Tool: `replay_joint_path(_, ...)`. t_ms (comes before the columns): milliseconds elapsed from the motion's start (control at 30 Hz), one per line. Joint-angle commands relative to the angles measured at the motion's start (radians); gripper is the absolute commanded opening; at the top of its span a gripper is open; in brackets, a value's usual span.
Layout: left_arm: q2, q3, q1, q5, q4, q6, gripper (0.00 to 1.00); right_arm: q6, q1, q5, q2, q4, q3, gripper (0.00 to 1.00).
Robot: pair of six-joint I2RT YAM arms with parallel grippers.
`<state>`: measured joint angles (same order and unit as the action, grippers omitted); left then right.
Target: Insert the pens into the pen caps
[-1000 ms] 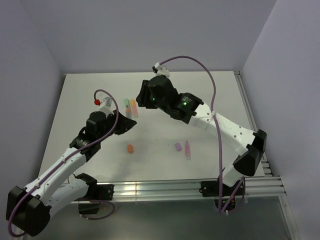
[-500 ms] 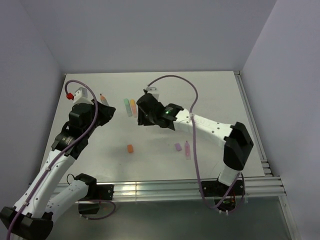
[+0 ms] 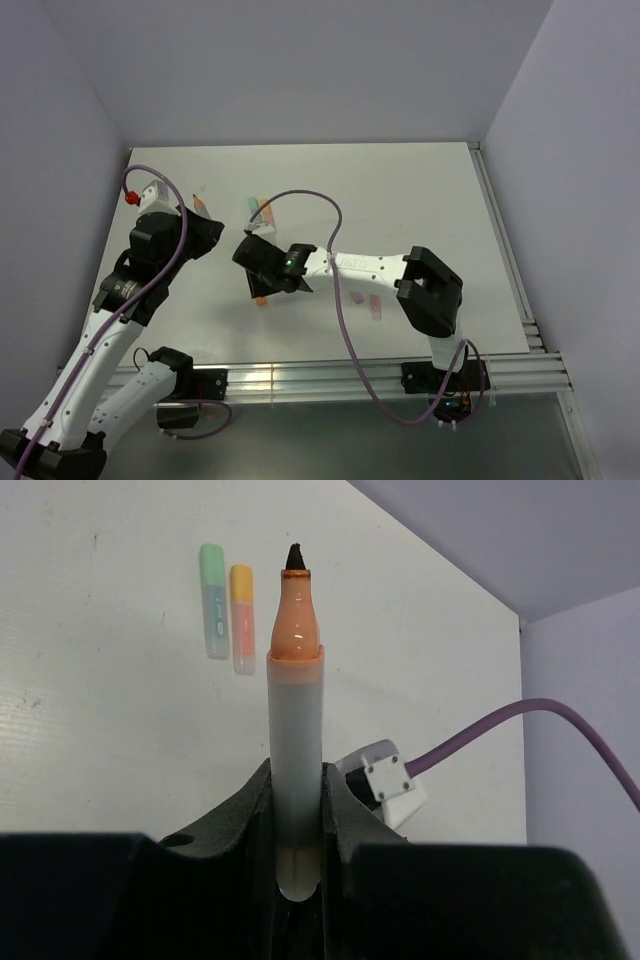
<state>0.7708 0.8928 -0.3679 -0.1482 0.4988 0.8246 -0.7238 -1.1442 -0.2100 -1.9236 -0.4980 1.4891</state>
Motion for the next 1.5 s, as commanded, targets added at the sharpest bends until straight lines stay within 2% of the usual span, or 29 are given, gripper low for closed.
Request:
replay_joint_path(0, -0.025, 0.037, 0.004, -0.013, 0.003, -0.016, 0.0, -0.005, -0.023, 0.05, 0.003, 0.119, 0.019, 0.37)
replay_joint_path(267, -0.042, 0.054, 0.004, -0.019, 0.012, -0.03, 0.0, 0.001, -0.032, 0.12, -0.113, 0.147, 0.091, 0.19)
replay_joint_path(467, -0.048, 0.058, 0.004, -0.014, 0.009, -0.033, 0.0, 0.001, -0.029, 0.089, -0.172, 0.18, 0.102, 0.11)
replay_joint_path(967, -0.048, 0.029, 0.004, 0.006, -0.019, -0.028, 0.01, -0.043, 0.001, 0.026, -0.192, 0.23, 0.002, 0.08)
replay_joint_path(1467, -0.042, 0.021, 0.004, 0.002, -0.022, -0.028, 0.0, -0.035, 0.029, -0.043, -0.04, 0.19, -0.188, 0.07)
